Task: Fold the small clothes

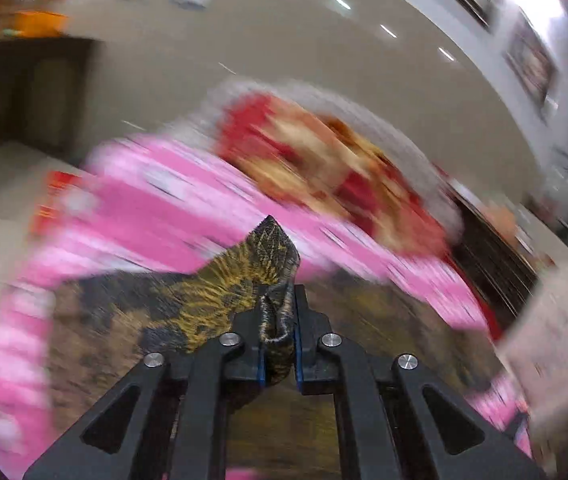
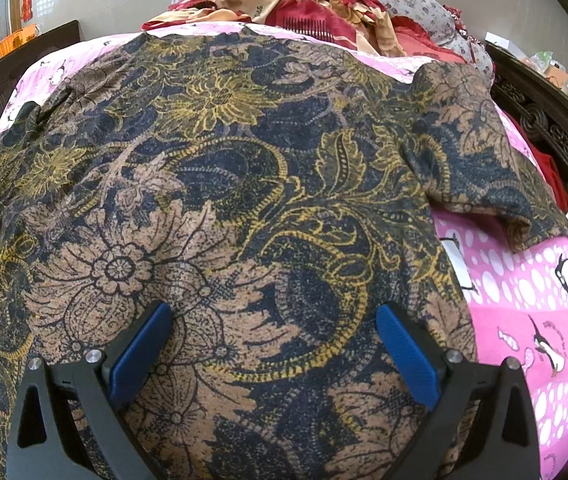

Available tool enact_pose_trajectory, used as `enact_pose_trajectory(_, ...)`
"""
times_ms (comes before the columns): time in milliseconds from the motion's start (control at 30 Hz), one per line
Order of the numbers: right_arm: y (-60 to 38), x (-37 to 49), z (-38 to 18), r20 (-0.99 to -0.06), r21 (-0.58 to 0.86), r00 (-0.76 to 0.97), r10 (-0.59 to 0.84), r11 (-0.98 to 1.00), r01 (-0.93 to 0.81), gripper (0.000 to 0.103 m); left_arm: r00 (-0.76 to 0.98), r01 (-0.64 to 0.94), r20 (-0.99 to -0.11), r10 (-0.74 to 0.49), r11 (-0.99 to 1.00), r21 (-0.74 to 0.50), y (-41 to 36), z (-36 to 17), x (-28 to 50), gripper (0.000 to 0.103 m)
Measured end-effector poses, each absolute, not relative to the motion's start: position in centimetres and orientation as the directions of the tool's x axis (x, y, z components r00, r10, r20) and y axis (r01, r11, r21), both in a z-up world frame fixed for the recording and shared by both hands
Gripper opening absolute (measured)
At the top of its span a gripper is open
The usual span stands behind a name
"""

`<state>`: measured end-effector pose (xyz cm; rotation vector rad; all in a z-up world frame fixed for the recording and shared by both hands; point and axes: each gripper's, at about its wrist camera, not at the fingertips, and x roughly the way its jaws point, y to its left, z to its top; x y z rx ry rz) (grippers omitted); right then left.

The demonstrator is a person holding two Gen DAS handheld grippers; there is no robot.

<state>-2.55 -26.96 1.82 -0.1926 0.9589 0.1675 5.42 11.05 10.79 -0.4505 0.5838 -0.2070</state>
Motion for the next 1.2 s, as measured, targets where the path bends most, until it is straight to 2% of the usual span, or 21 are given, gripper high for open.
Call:
enact_pose_trajectory(67, -26.9, -2.6, 1.8, -0.827, -0.095, 0.56, 0.049, 0.97, -0.225, 0.103, 0.745, 0.146, -0.517, -0.421, 0.86, -0.489, 6.7, 8.1, 7.2, 0.0)
enact_pose_trajectory(100, -26.9, -2.5, 2.0, -0.834, -0.105, 0.551, 0.038, 0.969, -0.225, 0.103, 0.684, 0.174, -0.568, -0.457, 0.859, -0.481, 4.4, 6.1, 8.3, 0.003)
enact_pose_trajectory(133, -26.6, -2.5, 2.2, -0.842, -0.115, 0.539, 0.026, 0.967, -0.226, 0.103, 0.647, 0.17, -0.616, -0.45, 0.872, -0.458, 2.9, 4.7, 8.9, 0.007)
enact_pose_trajectory(167, -26.2, -2.1, 2.7, -0.861, -0.13, 0.508, 0.006, 0.964, -0.232, 0.102, 0.595, 0.16, -0.678, -0.431, 0.891, -0.425, 1.5, 2.6, 9.1, 0.008)
enact_pose_trajectory(200, -25.9, -1.9, 3.4, -0.87, -0.133, 0.493, 0.004, 0.961, -0.242, 0.098, 0.56, 0.166, -0.7, -0.443, 0.888, -0.429, 0.9, 1.5, 8.8, 0.008)
enact_pose_trajectory(233, -25.7, -1.8, 4.9, -0.86, -0.115, 0.51, 0.029, 0.962, -0.248, 0.097, 0.547, 0.169, -0.704, -0.454, 0.883, -0.438, 0.8, 1.0, 8.5, 0.008)
enact_pose_trajectory(300, -25.2, -1.7, 7.5, -0.825, -0.064, 0.558, 0.095, 0.963, -0.26, 0.097, 0.558, 0.203, -0.685, -0.468, 0.878, -0.434, 0.9, 1.3, 6.1, 0.021)
enact_pose_trajectory(333, -24.7, -1.3, 9.1, -0.797, -0.017, 0.585, 0.152, 0.962, -0.274, 0.097, 0.568, 0.229, -0.676, -0.47, 0.879, -0.419, 1.1, 1.7, 4.6, 0.023)
enact_pose_trajectory(400, -23.3, 0.0, 10.7, -0.757, 0.097, 0.592, 0.277, 0.943, -0.317, 0.097, 0.581, 0.263, -0.675, -0.454, 0.89, -0.372, 1.5, 2.0, 2.7, 0.024)
enact_pose_trajectory(500, -20.2, 2.3, 10.3, -0.71, 0.257, 0.529, 0.465, 0.87, -0.42, 0.095, 0.581, 0.271, -0.724, -0.372, 0.927, -0.259, 1.6, 0.3, 0.0, 0.024)
enact_pose_trajectory(533, -18.6, 3.1, 9.5, -0.685, 0.296, 0.503, 0.527, 0.832, -0.469, 0.09, 0.588, 0.28, -0.705, -0.398, 0.917, -0.284, 2.8, 0.0, -1.1, 0.024)
enact_pose_trajectory(567, -17.6, 3.7, 8.8, -0.67, 0.317, 0.486, 0.561, 0.808, -0.497, 0.078, 0.599, 0.259, -0.689, -0.407, 0.913, -0.314, 3.7, 0.3, -1.7, 0.024)
enact_pose_trajectory(600, -16.3, 4.5, 7.8, -0.667, 0.339, 0.452, 0.592, 0.782, -0.523, 0.07, 0.603, 0.234, -0.688, -0.404, 0.914, -0.332, 4.3, 0.2, -1.8, 0.024)
enact_pose_trajectory(633, -15.4, 5.0, 7.1, -0.677, 0.343, 0.431, 0.597, 0.773, -0.533, 0.067, 0.605, 0.225, -0.677, -0.418, 0.906, -0.358, 4.6, 0.2, -1.8, 0.024)
enact_pose_trajectory(700, -13.5, 6.1, 4.7, -0.719, 0.335, 0.382, 0.581, 0.771, -0.542, 0.048, 0.608, 0.219, -0.661, -0.439, 0.894, -0.392, 5.1, -0.1, -1.8, 0.024)
enact_pose_trajectory(733, -12.8, 6.8, 3.4, -0.756, 0.299, 0.375, 0.536, 0.793, -0.531, 0.046, 0.61, 0.218, -0.658, -0.442, 0.892, -0.396, 5.2, -0.1, -1.8, 0.024)
enact_pose_trajectory(767, -12.8, 6.9, 2.8, -0.761, 0.291, 0.38, 0.525, 0.801, -0.524, 0.044, 0.613, 0.218, -0.655, -0.442, 0.891, -0.398, 5.1, -0.2, -1.8, 0.024)
enact_pose_trajectory(967, -14.6, 8.5, 1.9, -0.674, 0.486, 0.326, 0.662, 0.731, -0.479, 0.044, 0.62, 0.212, -0.64, -0.454, 0.882, -0.42, 5.4, -0.4, -2.0, 0.022)
enact_pose_trajectory(1067, -15.5, 10.1, 1.6, -0.64, 0.546, 0.345, 0.686, 0.723, -0.423, 0.038, 0.619, 0.207, -0.638, -0.458, 0.879, -0.43, 5.6, -0.7, -2.3, 0.021)
enact_pose_trajectory(1200, -14.9, 10.9, 1.7, -0.647, 0.529, 0.35, 0.677, 0.73, -0.433, 0.038, 0.618, 0.206, -0.635, -0.464, 0.874, -0.439, 5.7, -0.7, -2.2, 0.021)
